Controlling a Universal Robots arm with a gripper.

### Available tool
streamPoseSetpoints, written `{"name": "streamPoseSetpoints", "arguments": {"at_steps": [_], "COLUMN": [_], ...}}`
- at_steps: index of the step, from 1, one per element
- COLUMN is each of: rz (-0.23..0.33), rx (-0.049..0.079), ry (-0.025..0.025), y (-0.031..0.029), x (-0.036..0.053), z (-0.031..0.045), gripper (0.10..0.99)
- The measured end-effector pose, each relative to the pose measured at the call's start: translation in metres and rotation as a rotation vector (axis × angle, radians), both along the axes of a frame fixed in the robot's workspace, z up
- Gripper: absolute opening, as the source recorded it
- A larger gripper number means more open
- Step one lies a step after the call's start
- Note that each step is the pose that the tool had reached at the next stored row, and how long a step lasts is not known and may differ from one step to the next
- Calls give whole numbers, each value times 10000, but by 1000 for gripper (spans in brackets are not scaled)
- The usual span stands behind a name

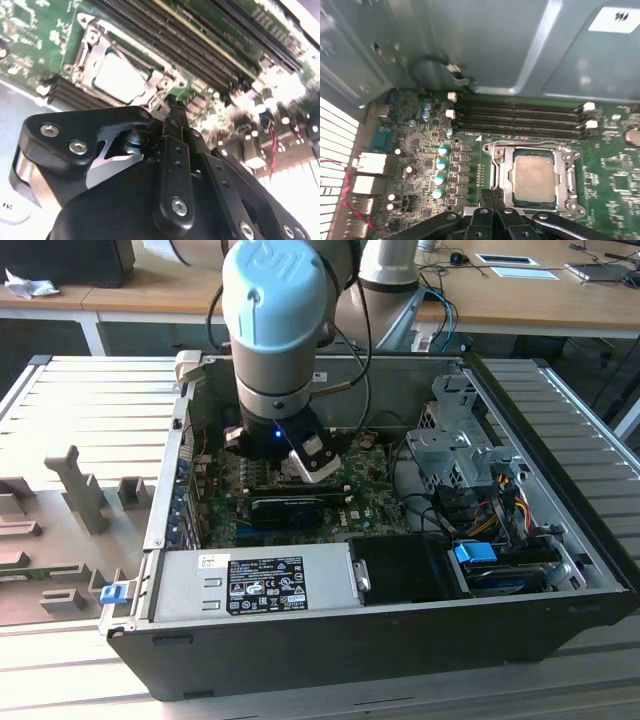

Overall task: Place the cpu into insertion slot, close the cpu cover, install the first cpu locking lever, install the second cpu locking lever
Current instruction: 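Install the second cpu locking lever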

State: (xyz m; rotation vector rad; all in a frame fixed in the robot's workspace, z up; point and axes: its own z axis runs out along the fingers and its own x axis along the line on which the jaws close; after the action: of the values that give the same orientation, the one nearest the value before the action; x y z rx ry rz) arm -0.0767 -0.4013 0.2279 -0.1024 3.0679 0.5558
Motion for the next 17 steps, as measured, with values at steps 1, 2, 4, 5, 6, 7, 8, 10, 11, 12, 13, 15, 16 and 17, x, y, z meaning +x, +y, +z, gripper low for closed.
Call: {"name": "streamPoseSetpoints", "arguments": {"at_steps": [1,2,4,5,6,7,8,10,11,12,13,15,16,17], "rz": [0,2,2,-1,2,1,1,-2,-4,-3,-3,-3,-3,-5], "rx": [1,0,1,2,2,1,3,2,2,3,3,3,4,3], "ry": [-1,0,5,8,8,10,11,11,11,11,11,10,10,11], "y": [0,0,0,0,0,-1,-2,-51,-110,-143,-156,-165,-167,-171], "x": [0,2,147,208,272,310,324,325,326,326,324,269,239,191], "z": [45,70,79,79,79,82,82,81,79,76,73,60,49,27], "gripper": [106,106,106,106,106,106,106,106,106,106,106,106,106,106]}}
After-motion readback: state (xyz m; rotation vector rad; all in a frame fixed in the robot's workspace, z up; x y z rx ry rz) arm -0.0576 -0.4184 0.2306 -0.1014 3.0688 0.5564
